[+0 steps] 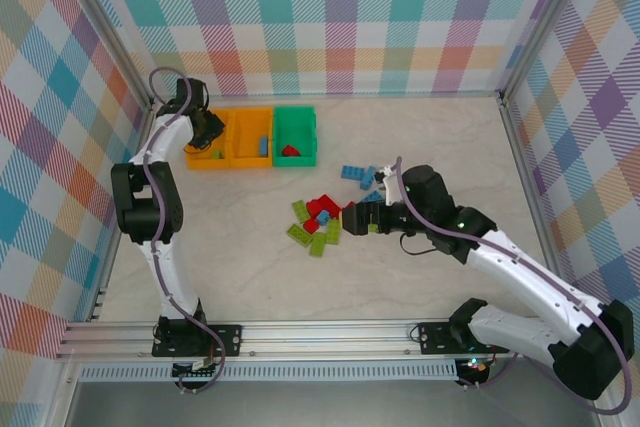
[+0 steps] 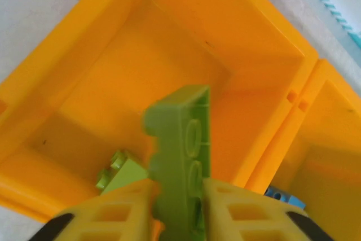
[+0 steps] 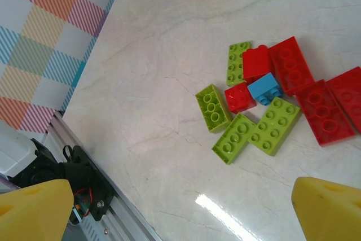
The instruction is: Sort the legos into containers by color
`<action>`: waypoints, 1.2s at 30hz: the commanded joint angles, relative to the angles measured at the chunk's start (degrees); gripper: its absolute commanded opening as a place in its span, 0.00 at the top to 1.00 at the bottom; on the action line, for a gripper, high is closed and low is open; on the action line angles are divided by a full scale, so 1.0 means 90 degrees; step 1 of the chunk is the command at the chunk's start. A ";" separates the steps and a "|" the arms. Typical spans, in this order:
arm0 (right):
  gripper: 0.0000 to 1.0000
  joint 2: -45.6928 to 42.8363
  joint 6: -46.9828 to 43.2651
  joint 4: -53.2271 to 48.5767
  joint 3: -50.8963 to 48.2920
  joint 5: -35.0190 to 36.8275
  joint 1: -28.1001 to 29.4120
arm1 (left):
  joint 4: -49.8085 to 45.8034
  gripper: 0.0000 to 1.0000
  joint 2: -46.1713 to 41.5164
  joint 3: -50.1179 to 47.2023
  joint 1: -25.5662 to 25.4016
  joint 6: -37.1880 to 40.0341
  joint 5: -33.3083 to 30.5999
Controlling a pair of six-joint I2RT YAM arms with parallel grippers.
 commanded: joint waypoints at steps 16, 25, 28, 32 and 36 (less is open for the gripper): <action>0.00 0.1196 0.0459 -0.1150 0.0563 0.2470 -0.0364 | 0.0139 0.53 -0.4064 -0.2545 -0.1135 0.0208 0.0465; 0.12 0.2332 -0.0489 0.0585 -0.0095 0.1919 -0.1001 | -0.1208 0.31 -0.5786 -0.3041 -0.3549 0.2564 0.0711; 0.27 0.2869 -0.0743 0.0716 -0.0036 0.1725 -0.1311 | -0.1755 0.21 -0.6147 -0.3094 -0.4017 0.3310 0.0868; 0.34 0.3474 -0.0921 0.0632 0.0226 0.1738 -0.1399 | -0.1762 0.04 -0.6690 -0.3791 -0.4099 0.4514 0.1805; 0.33 0.3875 -0.1161 0.0724 0.0373 0.1858 -0.1414 | -0.1430 0.00 -0.7023 -0.4503 -0.4099 0.5274 0.2230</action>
